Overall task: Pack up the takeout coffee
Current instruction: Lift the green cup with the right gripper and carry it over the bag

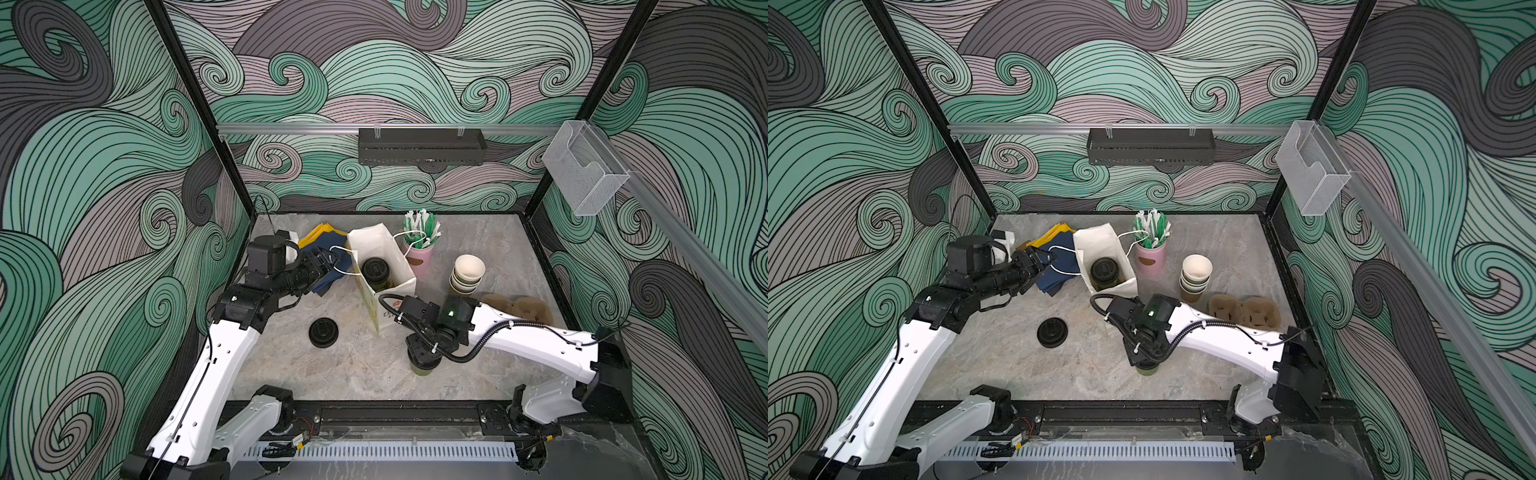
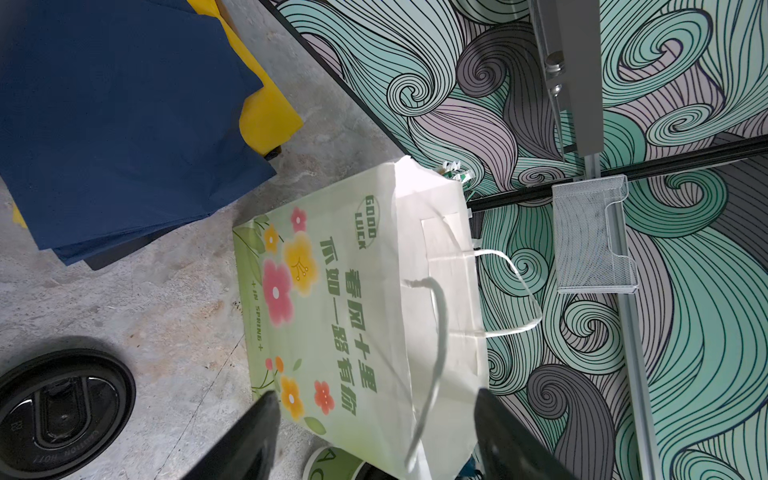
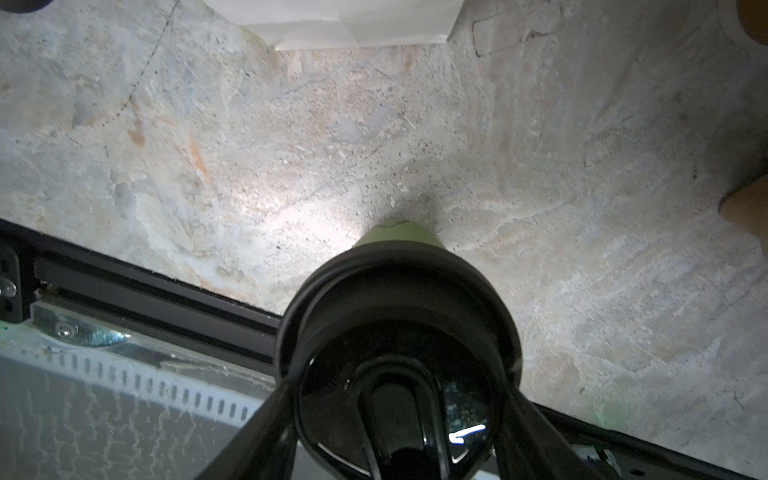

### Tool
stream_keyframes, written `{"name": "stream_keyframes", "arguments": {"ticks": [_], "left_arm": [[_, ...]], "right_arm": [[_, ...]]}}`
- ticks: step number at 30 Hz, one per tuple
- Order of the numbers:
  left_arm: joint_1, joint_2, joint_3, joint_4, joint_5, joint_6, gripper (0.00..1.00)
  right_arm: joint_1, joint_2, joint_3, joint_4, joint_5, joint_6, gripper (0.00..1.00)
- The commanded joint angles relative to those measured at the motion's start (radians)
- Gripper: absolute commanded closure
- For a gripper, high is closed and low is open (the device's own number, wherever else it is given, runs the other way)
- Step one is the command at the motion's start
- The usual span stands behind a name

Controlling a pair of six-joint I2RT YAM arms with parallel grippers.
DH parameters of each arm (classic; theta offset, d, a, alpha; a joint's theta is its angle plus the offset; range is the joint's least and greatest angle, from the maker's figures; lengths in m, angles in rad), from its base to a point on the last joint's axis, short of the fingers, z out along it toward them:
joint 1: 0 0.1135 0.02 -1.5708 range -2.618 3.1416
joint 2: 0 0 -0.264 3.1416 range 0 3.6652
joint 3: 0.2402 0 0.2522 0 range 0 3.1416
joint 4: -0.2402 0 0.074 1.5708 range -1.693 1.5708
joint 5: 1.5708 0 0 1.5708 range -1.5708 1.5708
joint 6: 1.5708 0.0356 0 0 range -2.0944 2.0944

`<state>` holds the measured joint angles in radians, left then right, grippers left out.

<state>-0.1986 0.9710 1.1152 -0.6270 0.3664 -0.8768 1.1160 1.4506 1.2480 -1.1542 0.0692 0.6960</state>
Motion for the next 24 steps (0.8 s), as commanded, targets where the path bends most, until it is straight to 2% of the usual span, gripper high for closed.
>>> {"name": "stream_keyframes", "arguments": {"ticks": [1,11,16,24], "left_arm": [[0.006,-0.008,-0.005,0.013,0.009,-0.005,0.24],[0.006,0.012,-0.012,0.021,0.032,-0.002,0.24],[0.006,0.023,-0.011,0.029,0.041,0.002,0.25],[0.006,0.038,-0.003,0.026,0.049,0.013,0.25]], "right_arm": [[-0.003,-0.062,0.077,-0.147,-0.008,0.012,0.32],[-0.033,-0.084,0.327,-0.386,-0.091,-0.073,0.33],[-0.071,-0.045,0.466,-0.452,-0.155,-0.133,0.33],[-0.121,0.055,0.707,-0.548,-0.193,-0.217,0.34]]}}
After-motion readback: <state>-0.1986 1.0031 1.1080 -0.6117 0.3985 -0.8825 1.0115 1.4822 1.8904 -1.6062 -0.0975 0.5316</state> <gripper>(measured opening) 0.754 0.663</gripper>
